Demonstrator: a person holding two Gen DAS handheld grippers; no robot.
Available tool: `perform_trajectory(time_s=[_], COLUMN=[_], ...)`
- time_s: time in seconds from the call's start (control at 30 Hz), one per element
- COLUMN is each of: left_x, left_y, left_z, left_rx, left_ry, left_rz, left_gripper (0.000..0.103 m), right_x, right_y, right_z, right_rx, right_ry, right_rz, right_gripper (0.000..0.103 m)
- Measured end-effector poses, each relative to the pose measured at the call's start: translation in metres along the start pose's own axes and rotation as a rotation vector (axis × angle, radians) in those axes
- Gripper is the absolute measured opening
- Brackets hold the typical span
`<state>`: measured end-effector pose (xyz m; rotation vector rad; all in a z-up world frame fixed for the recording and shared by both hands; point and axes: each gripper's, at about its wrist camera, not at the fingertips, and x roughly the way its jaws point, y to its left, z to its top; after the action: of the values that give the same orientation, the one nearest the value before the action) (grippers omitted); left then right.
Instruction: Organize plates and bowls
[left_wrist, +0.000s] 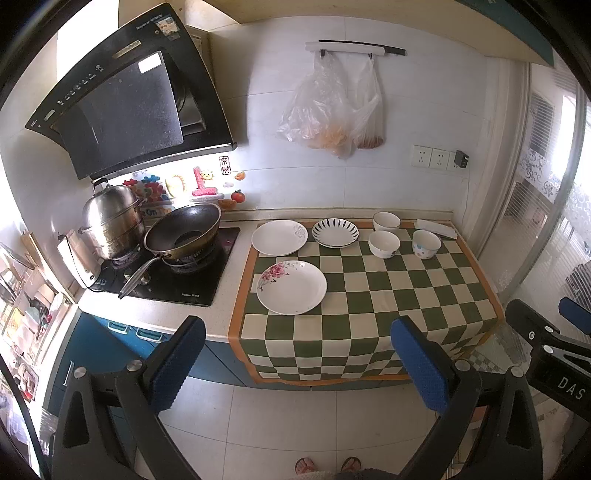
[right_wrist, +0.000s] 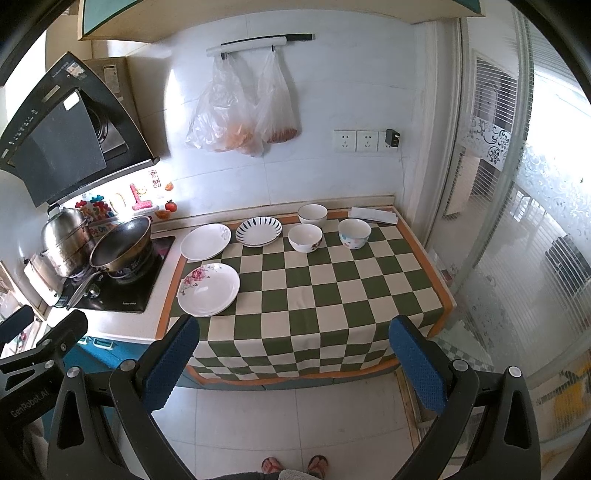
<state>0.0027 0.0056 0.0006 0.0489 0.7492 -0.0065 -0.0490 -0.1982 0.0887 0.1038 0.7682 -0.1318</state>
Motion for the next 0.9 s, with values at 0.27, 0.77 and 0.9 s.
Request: perform_trajectory(time_s=[0.27, 0.77, 0.9], left_x=[0.001, 0.087, 0.141], left_y=[0.002, 0.059, 0.081], left_z=[0.0, 0.019, 0.016], left_rx=[0.0, -0.048, -0.066], left_ry=[-0.003, 0.029, 0.121], left_rz=[-0.003, 0.004, 0.045], left_gripper=[0.103, 0.103, 0.103], right_x=[0.0, 0.088, 0.143], right_y=[-0.001, 0.027, 0.044], right_z=[0.002, -0.012, -0.021], right_rx=[0.005, 0.014, 0.015], right_ry=[-0.005, 0.071, 0.152], right_rz=[0.003, 0.115, 0.12], right_gripper=[0.103, 0.103, 0.103])
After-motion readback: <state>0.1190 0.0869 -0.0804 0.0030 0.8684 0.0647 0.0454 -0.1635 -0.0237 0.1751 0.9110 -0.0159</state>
